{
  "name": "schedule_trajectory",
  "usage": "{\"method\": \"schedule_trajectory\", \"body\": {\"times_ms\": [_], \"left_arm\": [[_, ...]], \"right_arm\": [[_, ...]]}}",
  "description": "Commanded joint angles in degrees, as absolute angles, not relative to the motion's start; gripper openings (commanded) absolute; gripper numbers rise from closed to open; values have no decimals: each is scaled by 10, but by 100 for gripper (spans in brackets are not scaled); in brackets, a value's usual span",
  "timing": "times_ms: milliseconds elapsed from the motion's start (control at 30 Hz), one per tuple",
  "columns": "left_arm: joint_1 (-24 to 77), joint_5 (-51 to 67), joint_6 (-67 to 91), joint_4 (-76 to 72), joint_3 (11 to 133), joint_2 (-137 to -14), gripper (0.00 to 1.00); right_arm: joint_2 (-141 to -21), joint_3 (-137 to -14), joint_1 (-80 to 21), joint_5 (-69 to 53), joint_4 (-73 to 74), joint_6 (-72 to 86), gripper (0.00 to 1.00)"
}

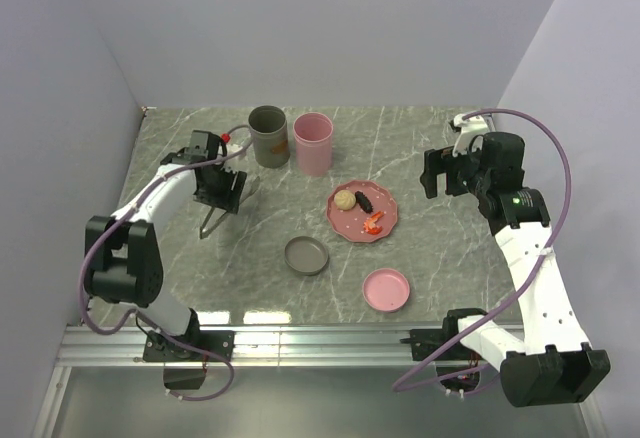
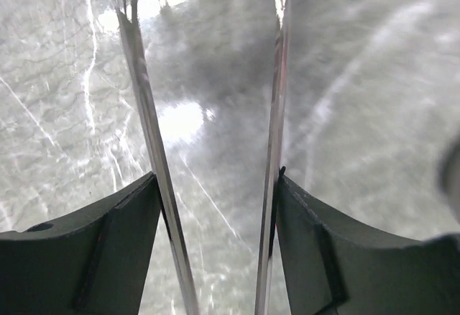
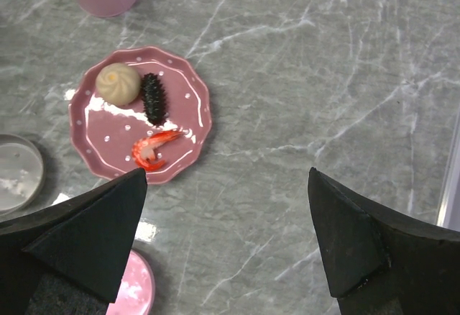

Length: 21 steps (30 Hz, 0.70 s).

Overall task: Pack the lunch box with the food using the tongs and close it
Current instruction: Grab the clamp with the left arm, then pass the clamp from the left arm to the right

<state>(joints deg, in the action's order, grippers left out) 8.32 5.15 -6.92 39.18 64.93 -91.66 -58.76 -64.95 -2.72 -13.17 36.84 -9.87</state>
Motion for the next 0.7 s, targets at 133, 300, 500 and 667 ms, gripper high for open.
{"method": "schedule_trajectory", "body": {"times_ms": [133,300,500,667], "left_arm": [[82,165,-105,488,730,-842,66],[82,245,-112,512,759,-810,63],[83,369,-124,531,775,-781,62],[83,436,-120,541,783,-779,61]], "right_arm": [[-578,-671,-27,-196,360,-97,100],[-578,-680,-29,-252,342,-97,100],[-558,-681,-74,-296,267,-104,100],[-608,-736,-159,-256,290,-162,100]]}}
